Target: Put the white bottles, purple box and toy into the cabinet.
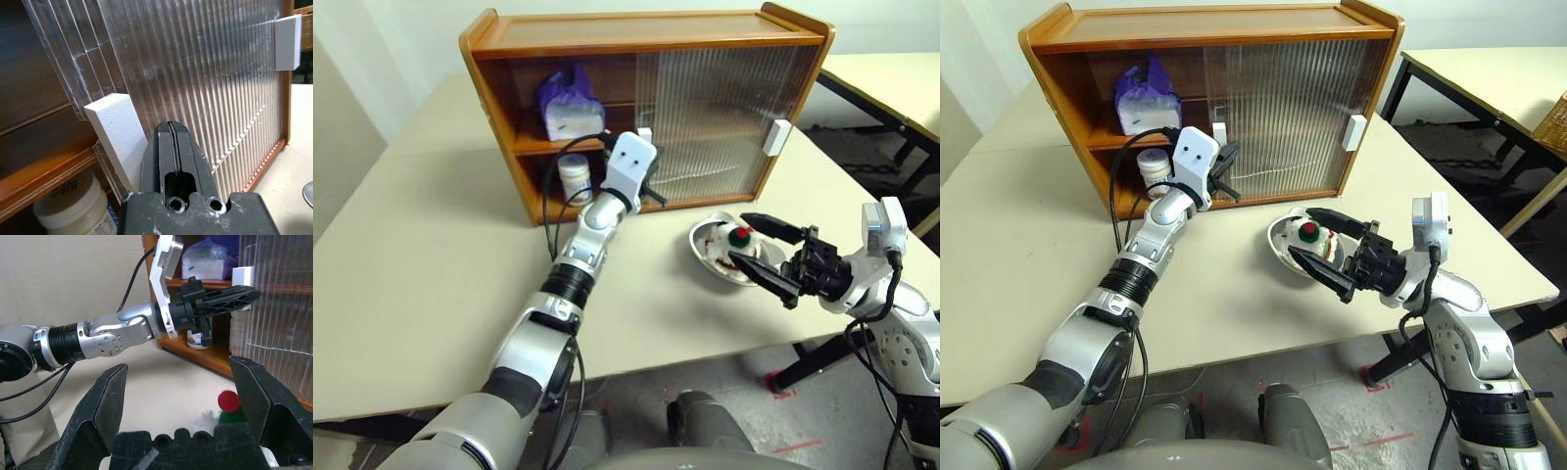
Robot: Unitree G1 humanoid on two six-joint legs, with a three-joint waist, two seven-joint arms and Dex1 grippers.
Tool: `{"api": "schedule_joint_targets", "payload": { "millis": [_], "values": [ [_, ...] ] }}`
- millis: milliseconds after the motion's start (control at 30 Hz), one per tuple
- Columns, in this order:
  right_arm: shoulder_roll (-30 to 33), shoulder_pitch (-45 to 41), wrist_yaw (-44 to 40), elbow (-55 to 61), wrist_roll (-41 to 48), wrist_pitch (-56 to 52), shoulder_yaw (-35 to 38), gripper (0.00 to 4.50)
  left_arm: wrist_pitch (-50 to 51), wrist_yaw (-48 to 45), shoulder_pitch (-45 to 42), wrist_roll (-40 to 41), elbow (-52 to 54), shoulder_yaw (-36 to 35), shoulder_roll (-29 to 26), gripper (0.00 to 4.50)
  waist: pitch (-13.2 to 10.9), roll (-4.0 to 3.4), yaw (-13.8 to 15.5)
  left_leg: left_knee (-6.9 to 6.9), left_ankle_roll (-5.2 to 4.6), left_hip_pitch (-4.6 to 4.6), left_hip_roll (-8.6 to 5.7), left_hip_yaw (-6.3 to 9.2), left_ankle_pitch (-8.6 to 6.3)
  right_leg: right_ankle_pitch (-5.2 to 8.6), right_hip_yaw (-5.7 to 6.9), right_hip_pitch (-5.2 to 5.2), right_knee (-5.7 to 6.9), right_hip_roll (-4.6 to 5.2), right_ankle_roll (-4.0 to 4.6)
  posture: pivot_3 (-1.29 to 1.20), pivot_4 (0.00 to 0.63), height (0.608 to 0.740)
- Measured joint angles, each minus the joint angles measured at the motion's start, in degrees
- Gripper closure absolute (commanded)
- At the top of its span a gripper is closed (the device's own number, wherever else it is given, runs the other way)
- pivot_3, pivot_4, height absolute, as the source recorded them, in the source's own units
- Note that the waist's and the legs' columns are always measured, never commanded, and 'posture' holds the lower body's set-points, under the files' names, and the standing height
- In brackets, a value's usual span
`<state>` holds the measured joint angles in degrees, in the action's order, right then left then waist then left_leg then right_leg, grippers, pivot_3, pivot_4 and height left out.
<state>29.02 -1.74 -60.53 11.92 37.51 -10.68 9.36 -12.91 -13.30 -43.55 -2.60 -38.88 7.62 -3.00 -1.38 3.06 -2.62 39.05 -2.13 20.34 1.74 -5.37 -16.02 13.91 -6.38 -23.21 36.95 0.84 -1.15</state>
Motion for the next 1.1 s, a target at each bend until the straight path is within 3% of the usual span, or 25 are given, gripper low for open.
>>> {"api": "schedule_joint_targets", "payload": {
  "millis": [600, 1100],
  "values": [
    [-0.4, -2.1, -1.9, -1.3, 0.0, 0.2, -0.3, 0.00, 8.8, 1.4, 9.1, 0.6, 16.2, -4.5, -6.5, 4.49, -0.1, 0.00, 0.1, -0.04, 0.01, -0.11, 0.03, 0.01, -0.01, -0.02, -0.08, -0.07, 0.27, -0.06, 0.02, 0.10, 0.000, 0.740],
    [-0.6, -4.4, -3.4, -3.5, 0.0, 0.2, -2.4, 0.00, 14.5, 4.1, 17.0, 0.7, 28.3, -10.0, -10.7, 4.49, -0.1, 0.01, 2.5, -0.09, 0.04, -0.02, 0.06, 0.00, -0.02, 0.05, 0.04, -0.12, -0.08, 0.11, 0.10, 0.16, 0.000, 0.740]
  ]
}}
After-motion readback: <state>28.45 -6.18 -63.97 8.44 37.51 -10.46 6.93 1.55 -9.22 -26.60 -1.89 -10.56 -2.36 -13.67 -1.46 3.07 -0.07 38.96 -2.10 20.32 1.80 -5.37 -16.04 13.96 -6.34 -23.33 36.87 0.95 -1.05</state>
